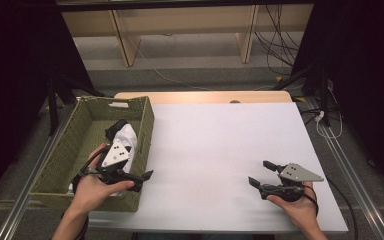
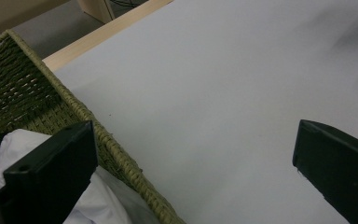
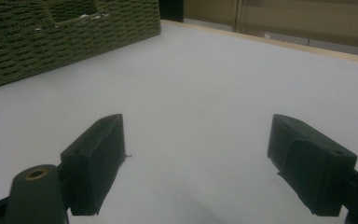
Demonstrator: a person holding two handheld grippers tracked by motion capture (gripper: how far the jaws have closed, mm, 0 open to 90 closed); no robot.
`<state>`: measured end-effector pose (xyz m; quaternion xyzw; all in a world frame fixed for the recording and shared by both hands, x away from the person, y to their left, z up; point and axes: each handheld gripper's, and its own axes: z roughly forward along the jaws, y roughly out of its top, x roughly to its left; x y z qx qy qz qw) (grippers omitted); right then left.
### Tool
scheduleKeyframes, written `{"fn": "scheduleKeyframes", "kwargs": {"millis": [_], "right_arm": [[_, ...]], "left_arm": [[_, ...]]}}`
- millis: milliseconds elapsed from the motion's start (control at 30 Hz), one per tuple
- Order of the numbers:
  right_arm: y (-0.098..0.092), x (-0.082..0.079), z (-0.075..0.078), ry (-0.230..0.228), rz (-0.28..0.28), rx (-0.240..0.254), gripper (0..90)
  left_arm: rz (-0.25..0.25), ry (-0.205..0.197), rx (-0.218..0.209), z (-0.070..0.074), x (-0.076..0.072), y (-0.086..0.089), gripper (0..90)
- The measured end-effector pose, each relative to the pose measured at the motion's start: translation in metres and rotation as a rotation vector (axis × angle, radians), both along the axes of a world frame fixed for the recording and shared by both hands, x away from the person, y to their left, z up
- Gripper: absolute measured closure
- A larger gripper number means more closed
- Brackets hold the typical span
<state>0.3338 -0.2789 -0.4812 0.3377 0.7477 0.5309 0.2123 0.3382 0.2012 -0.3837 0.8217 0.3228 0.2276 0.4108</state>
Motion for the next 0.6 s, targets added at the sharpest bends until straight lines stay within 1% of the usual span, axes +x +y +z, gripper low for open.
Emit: {"fn": "scheduleKeyframes", "kwargs": {"millis": [133, 167, 200, 367, 467, 600], "right_arm": [[-0.0005, -0.0003, 0.0004, -0.003, -0.004, -0.004, 19.8], [0.0007, -0.0004, 0.0001, -0.003, -0.003, 0.008, 19.7], [0.0009, -0.0008, 0.0007, 0.002, -0.006, -0.005, 19.5], [0.0024, 0.0000, 0.0005, 0.001, -0.005, 0.002, 19.2], [0.0013, 0.0002, 0.0004, -0.007, -0.006, -0.005, 19.2], [0.0007, -0.0001, 0.0006, -0.002, -0.008, -0.010, 19.1]], "left_arm": [[0.000, 0.001, -0.003, 0.0003, -0.0003, -0.0002, 0.0], [0.002, 0.003, -0.006, 0.0003, -0.0002, 0.0002, 0.0], [0.007, 0.000, -0.007, 0.0004, 0.0002, 0.0010, 0.0], [0.017, -0.001, -0.009, 0.0011, 0.0010, 0.0037, 0.0], [0.022, 0.001, -0.014, 0.0009, 0.0019, 0.0044, 0.0], [0.027, -0.002, -0.015, 0.0014, 0.0026, 0.0057, 0.0]]}}
